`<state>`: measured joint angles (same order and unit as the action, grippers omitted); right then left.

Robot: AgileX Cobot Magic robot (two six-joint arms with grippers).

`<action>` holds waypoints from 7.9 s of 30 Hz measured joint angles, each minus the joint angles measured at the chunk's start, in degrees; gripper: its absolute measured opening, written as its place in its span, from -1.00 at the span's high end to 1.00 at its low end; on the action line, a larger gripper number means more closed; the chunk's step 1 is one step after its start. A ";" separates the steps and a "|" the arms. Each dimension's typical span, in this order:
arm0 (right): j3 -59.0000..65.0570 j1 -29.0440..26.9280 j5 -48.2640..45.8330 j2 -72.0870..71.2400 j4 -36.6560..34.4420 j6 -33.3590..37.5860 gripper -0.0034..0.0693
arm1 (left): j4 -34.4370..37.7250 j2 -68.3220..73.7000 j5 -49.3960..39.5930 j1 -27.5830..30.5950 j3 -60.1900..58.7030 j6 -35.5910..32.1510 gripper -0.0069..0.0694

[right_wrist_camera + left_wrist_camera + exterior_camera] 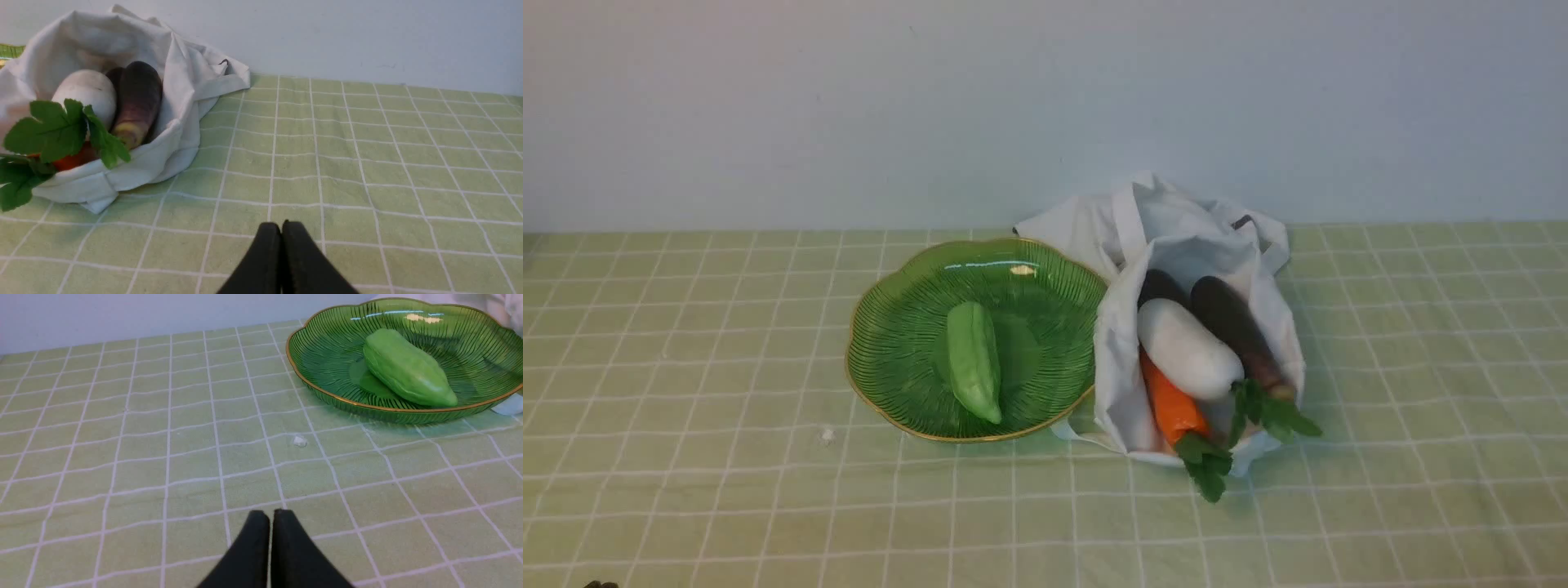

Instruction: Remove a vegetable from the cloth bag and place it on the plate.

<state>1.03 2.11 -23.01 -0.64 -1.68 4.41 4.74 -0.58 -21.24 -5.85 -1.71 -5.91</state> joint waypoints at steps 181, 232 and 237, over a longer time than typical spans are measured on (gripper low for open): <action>-106.94 33.62 -49.22 83.99 7.29 -7.90 0.93 | 0.00 0.00 0.00 0.00 0.00 0.00 0.83; -17.13 31.75 -0.26 12.97 11.89 -17.36 0.95 | 0.00 0.00 0.00 0.00 0.00 0.00 0.83; -10.56 22.12 1.45 8.09 9.20 -16.49 0.95 | 0.00 0.00 0.00 0.00 0.00 0.00 0.83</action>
<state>-9.53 24.23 -21.57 7.45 7.53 -12.08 4.74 -0.58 -21.24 -5.85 -1.71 -5.91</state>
